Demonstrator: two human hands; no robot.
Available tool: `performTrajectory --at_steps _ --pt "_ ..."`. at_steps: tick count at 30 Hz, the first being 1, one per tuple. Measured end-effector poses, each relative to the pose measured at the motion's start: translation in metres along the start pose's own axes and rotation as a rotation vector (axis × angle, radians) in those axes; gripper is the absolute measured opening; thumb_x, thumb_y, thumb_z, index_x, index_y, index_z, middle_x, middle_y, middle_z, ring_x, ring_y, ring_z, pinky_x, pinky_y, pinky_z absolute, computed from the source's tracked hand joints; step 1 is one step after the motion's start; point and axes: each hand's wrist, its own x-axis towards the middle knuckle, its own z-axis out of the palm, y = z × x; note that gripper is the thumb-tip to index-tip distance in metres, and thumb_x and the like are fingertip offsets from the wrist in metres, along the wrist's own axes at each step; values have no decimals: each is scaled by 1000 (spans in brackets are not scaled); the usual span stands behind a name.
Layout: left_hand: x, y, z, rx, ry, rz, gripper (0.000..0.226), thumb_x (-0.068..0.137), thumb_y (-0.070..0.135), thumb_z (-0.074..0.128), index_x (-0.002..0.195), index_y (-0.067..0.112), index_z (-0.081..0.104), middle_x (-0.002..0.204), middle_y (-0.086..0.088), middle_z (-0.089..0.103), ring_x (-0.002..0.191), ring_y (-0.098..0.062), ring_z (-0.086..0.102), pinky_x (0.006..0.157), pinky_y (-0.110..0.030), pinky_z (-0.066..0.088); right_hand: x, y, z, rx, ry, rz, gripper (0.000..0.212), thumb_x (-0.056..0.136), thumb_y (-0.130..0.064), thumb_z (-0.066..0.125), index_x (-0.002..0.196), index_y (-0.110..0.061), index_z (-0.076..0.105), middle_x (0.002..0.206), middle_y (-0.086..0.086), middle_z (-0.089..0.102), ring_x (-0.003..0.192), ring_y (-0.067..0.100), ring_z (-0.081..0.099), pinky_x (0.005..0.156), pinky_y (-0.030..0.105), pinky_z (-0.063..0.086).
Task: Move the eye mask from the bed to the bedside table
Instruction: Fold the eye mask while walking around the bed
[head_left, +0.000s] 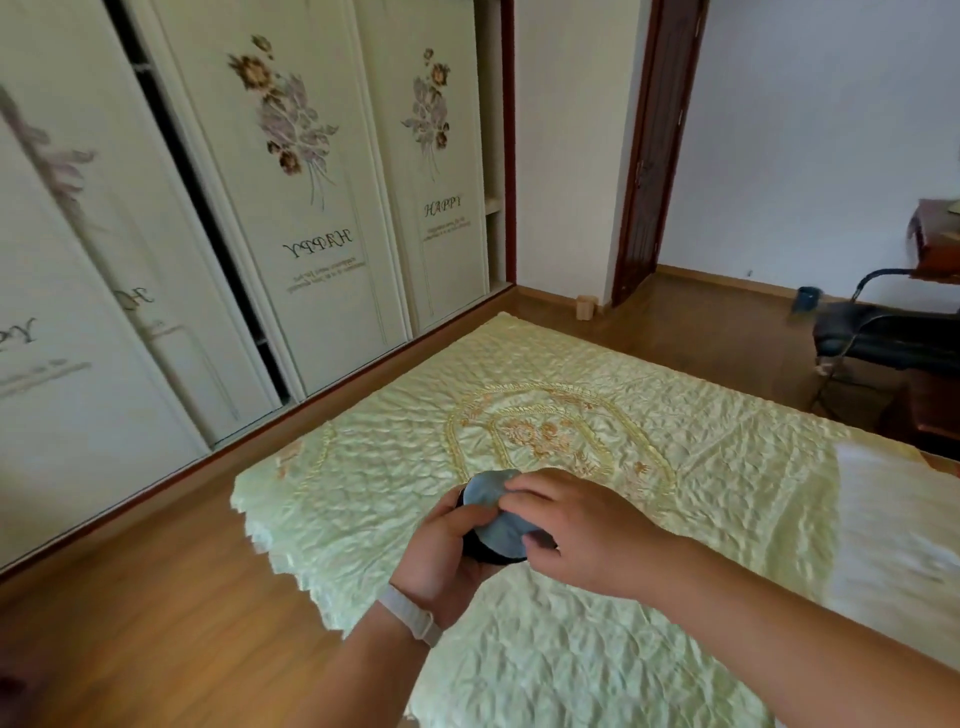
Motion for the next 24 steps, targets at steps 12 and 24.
performTrajectory --at_steps 12,24 --pt "-94 89 -179 -104 140 184 41 83 -2 62 123 2 60 123 -30 63 106 -42 65 84 -50 57 149 -141 90 119 -78 -200 45 83 -23 53 127 -24 48 127 -5 49 112 17 46 75 35 51" --pt "-117 135 -277 -146 402 345 47 72 -3 68 118 6 65 112 -24 69 99 -40 69 78 -48 58 262 -197 155 284 -137 -392 44 79 -20 57 123 -23 53 122 -7 52 108 18 48 78 35 51"
